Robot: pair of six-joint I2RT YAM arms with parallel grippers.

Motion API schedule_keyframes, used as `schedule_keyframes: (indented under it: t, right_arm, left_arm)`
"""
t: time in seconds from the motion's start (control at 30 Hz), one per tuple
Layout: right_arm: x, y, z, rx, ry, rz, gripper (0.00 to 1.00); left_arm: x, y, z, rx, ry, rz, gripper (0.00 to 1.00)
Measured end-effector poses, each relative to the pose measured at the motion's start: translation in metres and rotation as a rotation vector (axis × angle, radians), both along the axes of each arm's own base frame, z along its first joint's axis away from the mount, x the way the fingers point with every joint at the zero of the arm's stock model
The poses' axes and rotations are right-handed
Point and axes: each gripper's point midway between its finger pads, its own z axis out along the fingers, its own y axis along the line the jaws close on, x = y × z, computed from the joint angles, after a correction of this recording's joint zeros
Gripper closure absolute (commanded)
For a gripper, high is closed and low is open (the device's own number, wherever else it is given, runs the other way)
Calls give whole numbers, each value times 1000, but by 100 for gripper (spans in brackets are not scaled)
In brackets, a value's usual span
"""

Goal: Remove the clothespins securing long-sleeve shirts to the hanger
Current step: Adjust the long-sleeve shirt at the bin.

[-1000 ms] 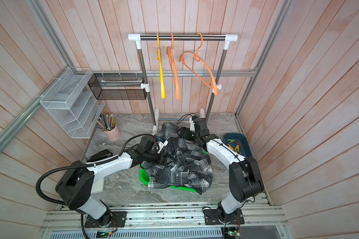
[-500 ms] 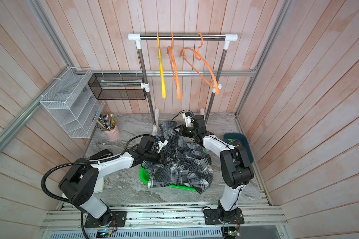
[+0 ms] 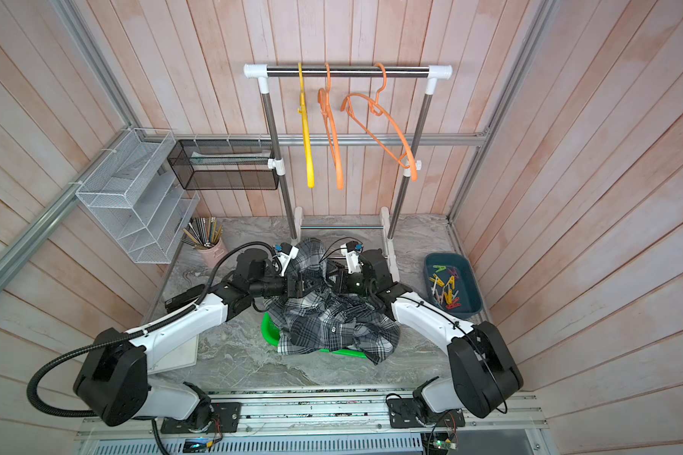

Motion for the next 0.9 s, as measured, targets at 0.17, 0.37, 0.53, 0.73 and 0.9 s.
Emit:
schedule_keyframes:
  t: [0.17,0.37,0.53,0.73,0.9]
  right_arm:
    - [-4,-12,-50,-48,122,-102,100]
    - [2,-16,-62,-88,141,-168,56]
    - [13,-38,-12,-165,-11,-249,28]
    - [19,-86,84,-219,-332,-396,2]
    - [32,-136,109,-332,-459,-546,2]
  left_arm:
    - [2,18,57,-70,-154,78,0]
    - [17,80,112,-87,-355,303,0]
    - [21,145,121,6,-513,535,0]
    - [24,215,80,195,-577,773,0]
    - [27,257,41,315,-576,897,0]
